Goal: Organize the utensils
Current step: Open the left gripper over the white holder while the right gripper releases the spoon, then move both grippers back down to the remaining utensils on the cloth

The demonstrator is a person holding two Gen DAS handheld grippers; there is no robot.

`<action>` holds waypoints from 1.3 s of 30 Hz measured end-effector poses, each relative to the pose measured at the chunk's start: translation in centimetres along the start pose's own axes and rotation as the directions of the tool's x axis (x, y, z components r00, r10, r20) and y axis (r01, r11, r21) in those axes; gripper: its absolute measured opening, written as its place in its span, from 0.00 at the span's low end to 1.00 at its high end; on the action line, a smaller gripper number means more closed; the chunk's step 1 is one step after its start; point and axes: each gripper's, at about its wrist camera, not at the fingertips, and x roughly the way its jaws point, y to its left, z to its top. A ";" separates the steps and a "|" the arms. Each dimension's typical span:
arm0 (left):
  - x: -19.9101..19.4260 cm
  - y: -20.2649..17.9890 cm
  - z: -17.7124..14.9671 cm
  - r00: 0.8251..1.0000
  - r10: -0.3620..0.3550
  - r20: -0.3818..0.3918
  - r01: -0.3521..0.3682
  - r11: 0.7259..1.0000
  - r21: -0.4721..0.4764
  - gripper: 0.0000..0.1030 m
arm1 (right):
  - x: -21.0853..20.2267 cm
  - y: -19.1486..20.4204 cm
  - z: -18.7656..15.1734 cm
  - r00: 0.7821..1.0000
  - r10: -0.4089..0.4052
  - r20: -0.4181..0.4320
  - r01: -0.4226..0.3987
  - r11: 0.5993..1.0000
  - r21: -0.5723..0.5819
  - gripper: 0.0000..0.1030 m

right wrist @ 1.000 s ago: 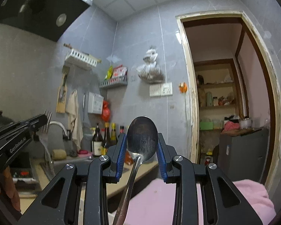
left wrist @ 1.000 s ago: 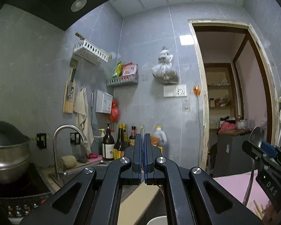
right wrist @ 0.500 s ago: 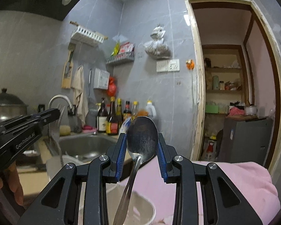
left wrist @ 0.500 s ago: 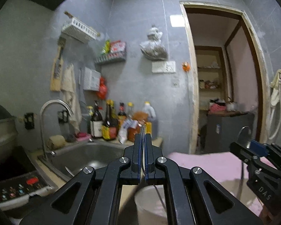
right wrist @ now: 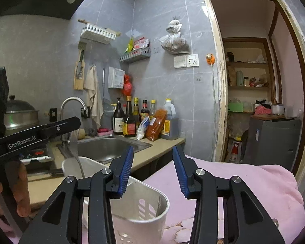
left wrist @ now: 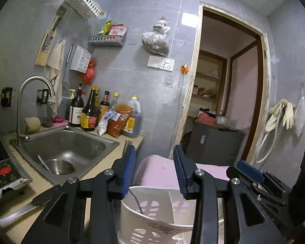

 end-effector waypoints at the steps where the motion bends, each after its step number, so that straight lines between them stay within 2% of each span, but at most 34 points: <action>1: -0.2 -0.1 0.2 1.000 0.002 -0.001 -0.002 1.000 -0.003 0.36 | -0.2 -0.1 0.1 1.000 -0.003 0.005 0.003 1.000 0.004 0.42; 3: -0.3 -0.1 0.4 1.000 -0.002 0.004 0.002 1.000 -0.007 0.42 | -0.8 -0.4 0.6 1.000 -0.011 0.019 0.011 1.000 0.012 0.51; 5: -0.6 -0.4 0.8 1.000 -0.003 0.014 0.003 1.000 -0.011 0.49 | -1.5 -0.7 1.1 0.999 -0.028 0.038 0.027 1.000 0.012 0.55; 7: -1.1 -0.8 1.2 0.999 -0.012 0.030 0.012 1.000 -0.014 0.55 | -2.2 -1.1 1.6 0.997 -0.048 0.053 0.047 0.999 0.011 0.67; 8: -1.4 -1.1 1.3 0.999 -0.016 0.037 0.016 1.000 -0.012 0.62 | -2.8 -1.4 1.9 0.996 -0.065 0.067 0.064 0.998 0.014 0.75; 9: -1.7 -1.7 1.6 0.999 -0.017 0.046 0.017 1.000 -0.004 0.69 | -3.3 -1.7 2.1 0.994 -0.077 0.078 0.076 0.997 0.017 0.78; 13: -2.8 -3.9 2.0 0.996 -0.025 0.083 0.021 0.999 0.043 0.85 | -5.7 -3.3 3.3 0.984 -0.136 0.117 0.134 0.991 0.025 0.87; 15: -3.2 -5.3 2.1 0.994 -0.019 0.104 0.012 0.997 0.073 0.95 | -7.2 -4.2 3.7 0.974 -0.178 0.140 0.176 0.984 0.030 1.00; 20: -3.8 -8.8 1.5 0.991 -0.042 0.129 0.022 0.988 0.152 0.98 | -10.6 -6.5 4.3 0.949 -0.268 0.169 0.269 0.963 0.015 1.00; 26: -3.8 -12.6 0.3 0.988 -0.105 0.110 0.081 0.976 0.202 0.99 | -14.5 -8.8 3.8 0.913 -0.367 0.176 0.378 0.926 -0.028 1.00; 29: -3.3 -14.5 -0.7 0.988 -0.137 0.066 0.120 0.967 0.224 0.99 | -15.8 -9.9 3.1 0.902 -0.399 0.168 0.411 0.910 -0.045 1.00; 33: -2.2 -17.2 -2.8 0.981 -0.189 -0.034 0.191 0.944 0.270 0.99 | -16.9 -11.4 1.9 0.889 -0.436 0.144 0.447 0.892 -0.061 1.00; 39: 0.5 -20.3 -6.7 0.949 -0.217 -0.229 0.287 0.896 0.338 0.98 | -17.0 -14.2 0.2 0.898 -0.437 0.054 0.439 0.897 -0.040 1.00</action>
